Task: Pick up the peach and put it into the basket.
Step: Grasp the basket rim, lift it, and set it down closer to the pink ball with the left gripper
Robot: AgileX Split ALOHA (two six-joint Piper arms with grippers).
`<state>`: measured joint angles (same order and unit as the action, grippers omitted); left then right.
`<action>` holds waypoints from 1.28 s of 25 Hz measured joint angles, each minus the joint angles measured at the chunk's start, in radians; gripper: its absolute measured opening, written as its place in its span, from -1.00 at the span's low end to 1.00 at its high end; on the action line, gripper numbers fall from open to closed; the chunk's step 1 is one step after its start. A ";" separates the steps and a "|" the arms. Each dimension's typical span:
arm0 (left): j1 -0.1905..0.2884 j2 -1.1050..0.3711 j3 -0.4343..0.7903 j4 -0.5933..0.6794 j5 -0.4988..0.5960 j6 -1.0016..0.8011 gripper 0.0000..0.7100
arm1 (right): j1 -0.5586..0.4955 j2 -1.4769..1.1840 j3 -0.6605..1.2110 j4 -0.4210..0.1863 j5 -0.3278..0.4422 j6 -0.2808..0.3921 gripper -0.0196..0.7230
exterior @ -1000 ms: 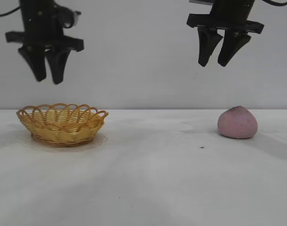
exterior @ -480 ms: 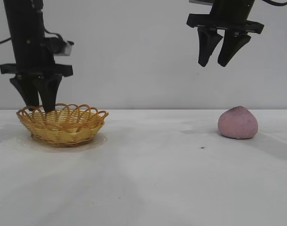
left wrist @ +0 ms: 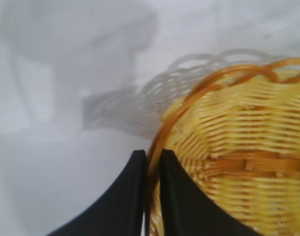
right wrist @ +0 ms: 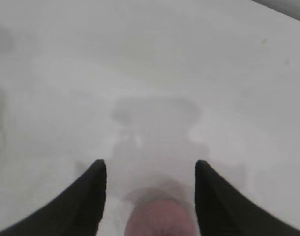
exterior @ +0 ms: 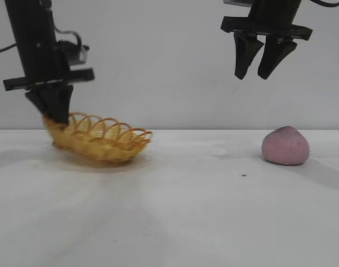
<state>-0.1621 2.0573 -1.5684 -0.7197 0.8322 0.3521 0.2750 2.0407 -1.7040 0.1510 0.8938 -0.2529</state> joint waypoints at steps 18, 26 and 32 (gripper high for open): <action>-0.108 -0.066 0.398 -0.230 -0.265 0.150 -1.00 | 0.000 0.000 0.000 0.011 0.024 0.016 -0.03; -0.108 -0.024 0.398 -0.230 -0.267 0.150 -0.80 | 0.000 0.000 0.000 0.012 0.024 0.021 -0.03; -0.108 -0.014 0.398 -0.180 -0.267 0.124 -0.50 | 0.000 0.000 0.000 0.020 0.036 0.023 -0.03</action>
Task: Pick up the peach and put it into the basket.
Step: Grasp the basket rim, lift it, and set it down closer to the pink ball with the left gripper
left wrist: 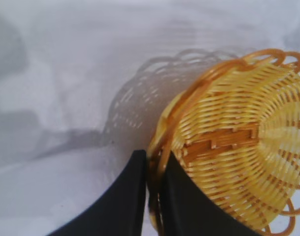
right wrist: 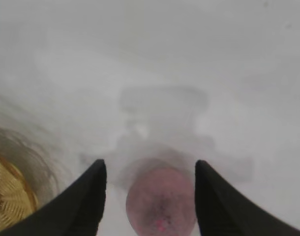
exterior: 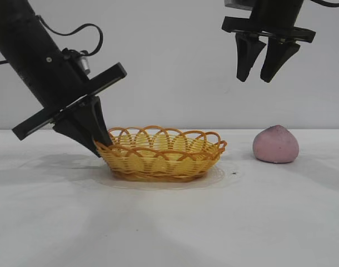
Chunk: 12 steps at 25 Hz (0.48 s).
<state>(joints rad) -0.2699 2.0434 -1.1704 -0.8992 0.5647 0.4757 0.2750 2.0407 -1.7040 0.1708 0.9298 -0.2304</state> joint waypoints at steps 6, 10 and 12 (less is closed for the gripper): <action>0.000 -0.004 0.000 0.120 0.014 -0.075 -0.07 | 0.000 0.000 0.000 0.002 0.008 0.000 -0.03; 0.000 -0.030 0.000 0.155 0.035 -0.082 0.01 | 0.000 0.000 0.000 0.002 0.008 0.001 -0.03; 0.000 -0.063 0.000 0.158 0.035 -0.082 0.01 | 0.000 0.000 0.000 0.002 0.008 0.001 -0.03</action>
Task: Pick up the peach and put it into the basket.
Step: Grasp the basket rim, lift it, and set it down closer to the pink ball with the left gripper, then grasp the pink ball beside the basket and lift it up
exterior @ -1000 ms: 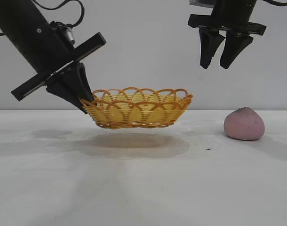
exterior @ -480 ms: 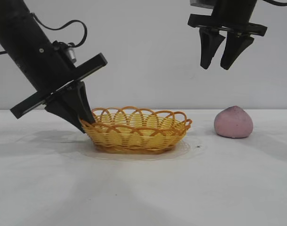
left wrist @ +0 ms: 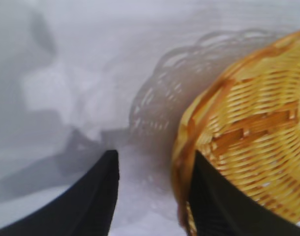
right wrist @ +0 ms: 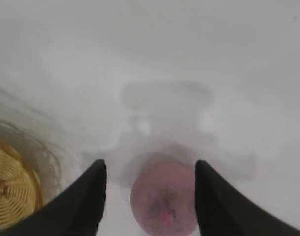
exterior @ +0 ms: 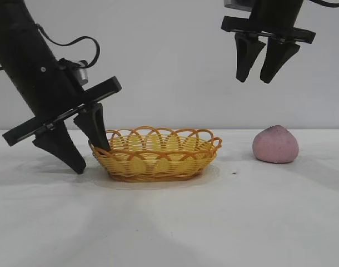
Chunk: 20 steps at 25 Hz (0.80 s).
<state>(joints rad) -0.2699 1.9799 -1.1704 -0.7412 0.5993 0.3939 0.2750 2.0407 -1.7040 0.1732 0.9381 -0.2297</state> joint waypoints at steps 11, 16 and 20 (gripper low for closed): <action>0.163 -0.150 0.000 0.397 0.017 -0.200 0.01 | 0.000 0.000 0.000 0.012 0.001 0.000 -0.03; 0.169 -0.193 0.000 0.821 0.060 -0.468 0.01 | 0.000 0.000 0.000 0.024 0.001 0.000 -0.03; 0.167 -0.349 0.010 0.831 0.070 -0.494 0.01 | 0.000 0.000 0.000 0.026 0.001 0.000 -0.03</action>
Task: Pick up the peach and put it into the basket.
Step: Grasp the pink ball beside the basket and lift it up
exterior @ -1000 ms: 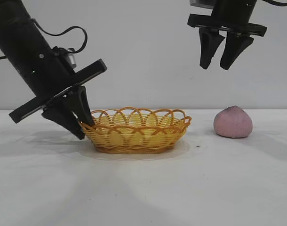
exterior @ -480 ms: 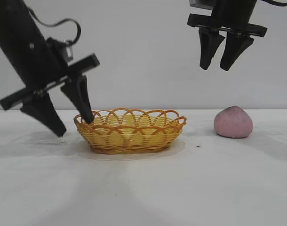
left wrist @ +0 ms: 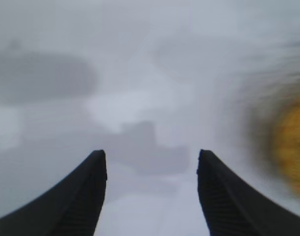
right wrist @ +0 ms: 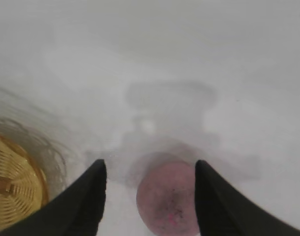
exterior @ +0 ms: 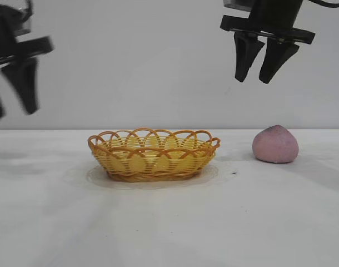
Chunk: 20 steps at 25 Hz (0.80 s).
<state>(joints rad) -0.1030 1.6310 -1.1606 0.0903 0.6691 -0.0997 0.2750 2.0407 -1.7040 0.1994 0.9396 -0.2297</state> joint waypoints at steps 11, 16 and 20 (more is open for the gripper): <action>-0.029 -0.659 0.310 0.025 0.268 0.006 0.01 | 0.000 0.000 0.000 0.004 0.000 0.000 -0.03; -0.029 -1.018 0.465 0.025 0.405 0.033 0.01 | 0.000 0.000 0.000 0.013 0.000 0.000 -0.03; -0.029 -1.273 0.573 -0.002 0.432 0.041 0.01 | 0.000 0.000 0.000 0.026 -0.004 0.000 -0.03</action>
<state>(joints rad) -0.1321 0.3583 -0.5872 0.0883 1.1012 -0.0582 0.2750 2.0407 -1.7040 0.2251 0.9361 -0.2297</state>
